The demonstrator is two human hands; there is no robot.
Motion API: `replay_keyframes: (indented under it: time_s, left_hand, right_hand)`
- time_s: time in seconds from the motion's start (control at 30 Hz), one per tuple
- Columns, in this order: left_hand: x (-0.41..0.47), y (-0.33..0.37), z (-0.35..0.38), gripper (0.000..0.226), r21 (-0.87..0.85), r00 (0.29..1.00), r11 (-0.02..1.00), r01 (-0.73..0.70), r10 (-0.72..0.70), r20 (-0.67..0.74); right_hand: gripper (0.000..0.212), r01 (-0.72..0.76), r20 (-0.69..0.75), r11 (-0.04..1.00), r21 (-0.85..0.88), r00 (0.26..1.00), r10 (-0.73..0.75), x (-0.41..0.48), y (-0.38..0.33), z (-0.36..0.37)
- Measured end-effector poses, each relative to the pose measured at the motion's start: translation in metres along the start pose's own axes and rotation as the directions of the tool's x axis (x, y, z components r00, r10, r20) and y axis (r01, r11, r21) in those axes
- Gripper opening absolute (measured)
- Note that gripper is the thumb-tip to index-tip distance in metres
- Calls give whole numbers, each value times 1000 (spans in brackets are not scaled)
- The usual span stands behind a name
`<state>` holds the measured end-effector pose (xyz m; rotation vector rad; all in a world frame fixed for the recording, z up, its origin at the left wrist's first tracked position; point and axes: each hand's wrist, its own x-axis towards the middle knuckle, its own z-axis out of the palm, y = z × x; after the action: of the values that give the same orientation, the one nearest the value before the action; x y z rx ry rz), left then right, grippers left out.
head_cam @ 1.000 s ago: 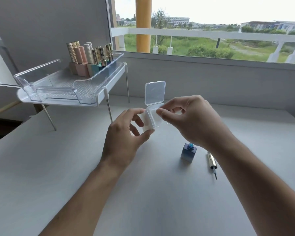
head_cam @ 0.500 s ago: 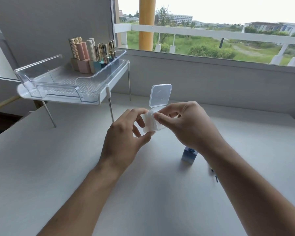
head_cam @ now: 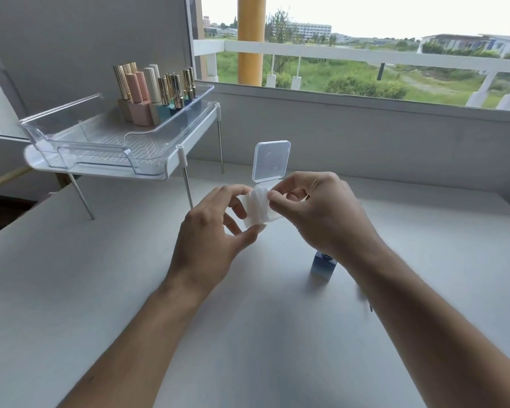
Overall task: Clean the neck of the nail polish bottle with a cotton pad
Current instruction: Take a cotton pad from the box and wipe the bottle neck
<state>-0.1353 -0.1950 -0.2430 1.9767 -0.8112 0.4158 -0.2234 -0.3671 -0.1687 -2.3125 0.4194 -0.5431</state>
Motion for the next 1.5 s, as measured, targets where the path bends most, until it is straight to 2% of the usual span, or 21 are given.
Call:
replay_keyframes:
  time_s: [0.47,0.77,1.03,1.2,1.5]
  left_hand:
    - [1,-3,-2,49,-8,1000,1000,13,-13,-17]
    - [1,-3,-1,49,8,1000,1000,3,-2,-11]
    - [1,-2,-2,49,-1,1000,1000,16,-16,-4]
    - [1,-4,-1,50,-20,998,998,66,-66,-2]
    - [0,-6,-1,44,-15,976,977,212,-211,59]
  right_hand:
    - [18,-37,61,998,57,998,34,4,6,-9]
    - [39,-54,42,996,71,998,51,5,7,-7]
    - [19,-60,47,993,98,997,56,6,10,-4]
    - [17,-64,31,976,207,998,59,10,11,-12]
    - [20,-65,10,964,259,998,64,13,17,-20]
